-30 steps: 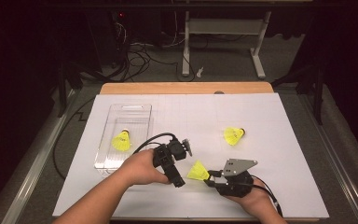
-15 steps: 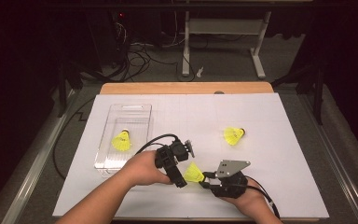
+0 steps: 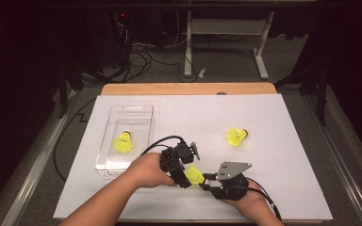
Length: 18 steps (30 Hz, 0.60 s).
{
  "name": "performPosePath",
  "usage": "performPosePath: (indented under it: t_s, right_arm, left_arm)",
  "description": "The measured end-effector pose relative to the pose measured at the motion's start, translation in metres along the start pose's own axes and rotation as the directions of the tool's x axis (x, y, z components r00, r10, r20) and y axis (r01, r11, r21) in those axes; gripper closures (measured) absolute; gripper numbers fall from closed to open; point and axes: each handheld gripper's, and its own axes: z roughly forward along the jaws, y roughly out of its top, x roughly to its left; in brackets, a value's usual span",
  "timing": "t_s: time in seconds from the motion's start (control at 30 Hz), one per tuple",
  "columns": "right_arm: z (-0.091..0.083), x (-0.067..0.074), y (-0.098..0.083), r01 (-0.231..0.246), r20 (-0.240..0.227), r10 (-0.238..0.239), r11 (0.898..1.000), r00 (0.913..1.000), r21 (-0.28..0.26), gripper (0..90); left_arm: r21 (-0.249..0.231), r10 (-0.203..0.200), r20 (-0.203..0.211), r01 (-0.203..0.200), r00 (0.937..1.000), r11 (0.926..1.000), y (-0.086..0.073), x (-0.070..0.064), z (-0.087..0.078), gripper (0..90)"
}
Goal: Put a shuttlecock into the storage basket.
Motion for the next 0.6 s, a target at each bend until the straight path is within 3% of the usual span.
performPosePath:
  t_s: [0.4,0.6]
  right_arm:
    - [0.0014,0.0000,0.0006,0.002,-0.002,-0.002,1.000,1.0000,0.009,66.0]
    - [0.0018,0.0002,0.0008,-0.004,-0.004,0.004,1.000,1.0000,0.007,66.0]
  left_arm:
    - [0.014,0.028,-0.005,-0.028,0.9996,0.9995,0.0000,-0.0008,0.0026,58.1]
    - [0.015,0.042,0.013,-0.042,0.9991,0.9990,0.0008,-0.0021,0.0042,66.7]
